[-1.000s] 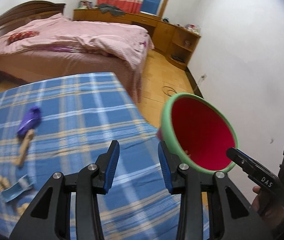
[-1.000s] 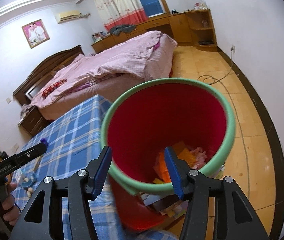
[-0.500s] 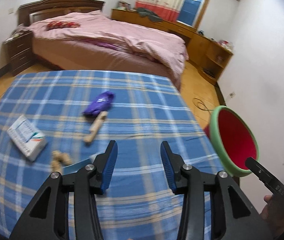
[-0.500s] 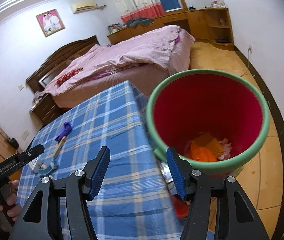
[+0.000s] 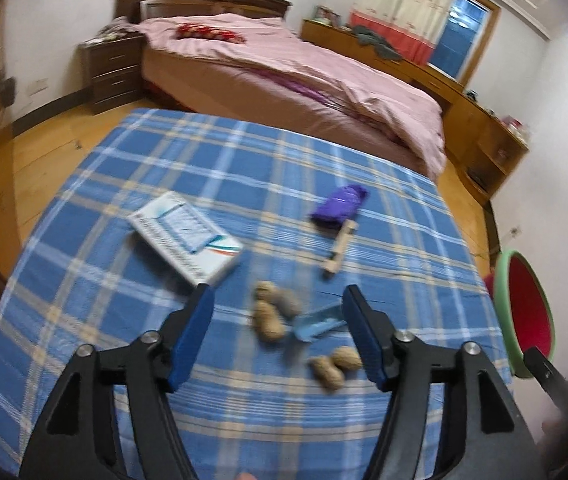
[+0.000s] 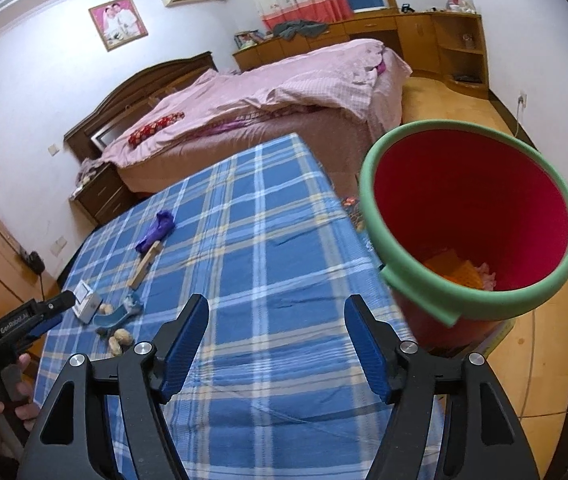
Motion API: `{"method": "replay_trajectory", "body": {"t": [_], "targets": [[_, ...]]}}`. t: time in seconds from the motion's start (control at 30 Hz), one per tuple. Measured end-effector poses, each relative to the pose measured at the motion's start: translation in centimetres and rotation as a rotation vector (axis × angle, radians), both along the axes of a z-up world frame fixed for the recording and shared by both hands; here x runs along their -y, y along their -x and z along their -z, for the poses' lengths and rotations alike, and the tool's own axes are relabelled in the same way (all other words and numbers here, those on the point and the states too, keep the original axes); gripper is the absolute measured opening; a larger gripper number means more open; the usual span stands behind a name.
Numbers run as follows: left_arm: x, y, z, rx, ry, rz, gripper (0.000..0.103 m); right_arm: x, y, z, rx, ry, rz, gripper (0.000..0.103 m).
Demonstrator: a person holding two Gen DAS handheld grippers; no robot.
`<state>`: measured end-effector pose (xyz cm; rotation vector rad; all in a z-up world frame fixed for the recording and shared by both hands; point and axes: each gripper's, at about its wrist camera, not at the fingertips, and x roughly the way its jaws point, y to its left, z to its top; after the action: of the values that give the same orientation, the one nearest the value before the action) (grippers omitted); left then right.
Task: Collect trash
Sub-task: 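Move both tools back over the remaining trash on the bed, then grasp the white medicine box with the left tool while the right tool grasps the blue plastic scoop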
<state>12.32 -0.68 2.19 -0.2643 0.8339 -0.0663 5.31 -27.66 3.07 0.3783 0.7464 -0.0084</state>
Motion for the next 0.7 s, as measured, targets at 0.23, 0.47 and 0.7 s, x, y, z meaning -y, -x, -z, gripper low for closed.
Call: {"method": "replay_trajectory", "body": {"t": [0.23,0.47,0.7], "targets": [[-2.8,-1.1,1.8,-0.035,0.0,-0.079,0.076,-1.6,-0.7,0.8,-0.021,0.007,-0.023,0.072],[-3.5,-3.3,3.2,-0.062,0.012,-0.101,0.076,-2.0,-1.1,1.6,-0.041,0.003,-0.032,0.072],[-4.3,-6.2,3.7,-0.076,0.0,-0.129,0.076,-1.6,-1.3,2.1,-0.055,0.001,-0.025,0.072]]}}
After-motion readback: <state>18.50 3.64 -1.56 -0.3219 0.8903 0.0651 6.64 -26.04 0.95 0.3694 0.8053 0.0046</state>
